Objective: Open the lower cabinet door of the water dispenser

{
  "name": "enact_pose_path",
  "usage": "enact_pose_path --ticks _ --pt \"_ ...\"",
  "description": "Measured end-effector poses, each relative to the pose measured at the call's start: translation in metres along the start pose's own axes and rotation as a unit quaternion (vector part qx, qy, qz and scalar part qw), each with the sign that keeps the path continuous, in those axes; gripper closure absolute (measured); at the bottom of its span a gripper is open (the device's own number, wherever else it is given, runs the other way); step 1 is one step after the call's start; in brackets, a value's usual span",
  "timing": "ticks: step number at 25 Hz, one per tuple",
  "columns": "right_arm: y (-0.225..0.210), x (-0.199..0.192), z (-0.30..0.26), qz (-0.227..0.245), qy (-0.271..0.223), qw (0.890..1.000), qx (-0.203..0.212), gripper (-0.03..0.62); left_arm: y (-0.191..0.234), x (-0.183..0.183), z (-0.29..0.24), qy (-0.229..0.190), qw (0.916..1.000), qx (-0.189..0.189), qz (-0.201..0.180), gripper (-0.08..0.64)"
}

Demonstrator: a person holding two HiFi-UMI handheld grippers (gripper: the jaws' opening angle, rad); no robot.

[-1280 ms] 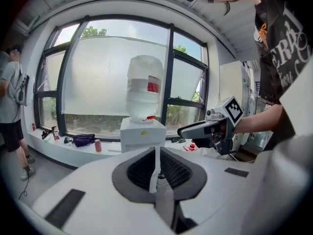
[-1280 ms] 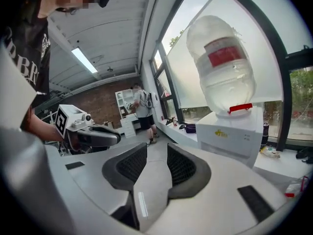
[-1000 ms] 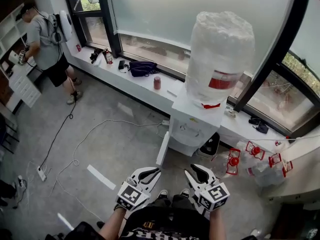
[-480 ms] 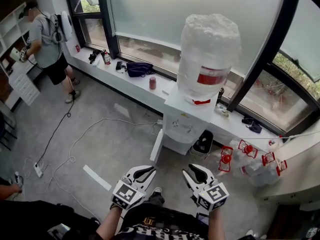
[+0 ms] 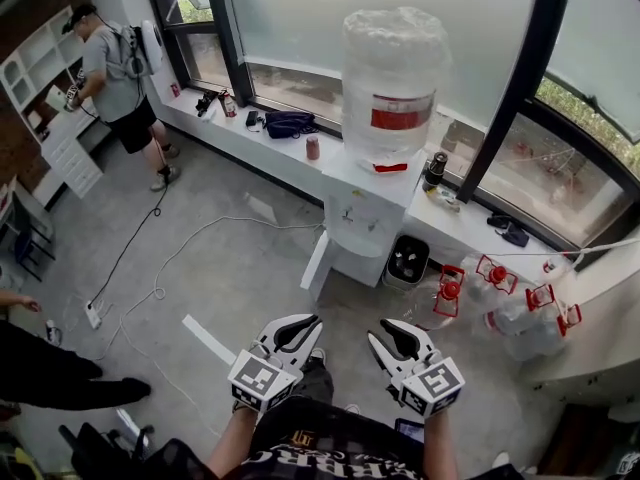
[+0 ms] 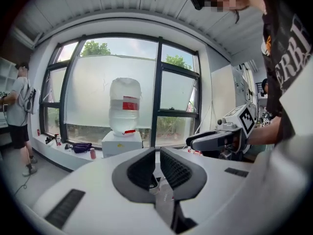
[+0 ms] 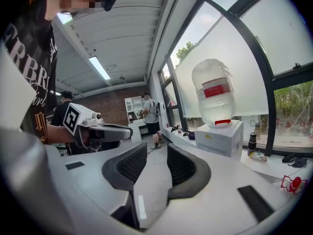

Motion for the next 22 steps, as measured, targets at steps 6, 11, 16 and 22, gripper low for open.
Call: enact_pose_path --ticks 6,11,16,22 --pt "0.016 -0.024 0.052 0.001 -0.005 1.000 0.020 0.471 -0.069 0.001 0.029 0.007 0.9999 0.011 -0.001 0.530" --pt "0.033 -0.036 0.078 0.005 -0.006 0.999 0.038 0.533 -0.106 0.009 0.051 0.005 0.9996 0.026 -0.007 0.531" --pt "0.049 -0.039 0.092 0.011 -0.007 0.999 0.048 0.577 -0.133 0.012 0.067 0.000 0.9993 0.036 -0.012 0.531" --pt "0.062 -0.042 0.101 0.038 0.004 0.998 0.053 0.577 -0.146 0.008 0.079 0.007 0.9991 0.042 -0.009 0.531"
Point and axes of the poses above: the fingertips, and each gripper's own axes: z backward along the fingers, y to its left, x out of its top, the point moved 6 cm from there along z, backward along the fingers, and after that the axes turned 8 degrees about -z, right-handed, at the moved point
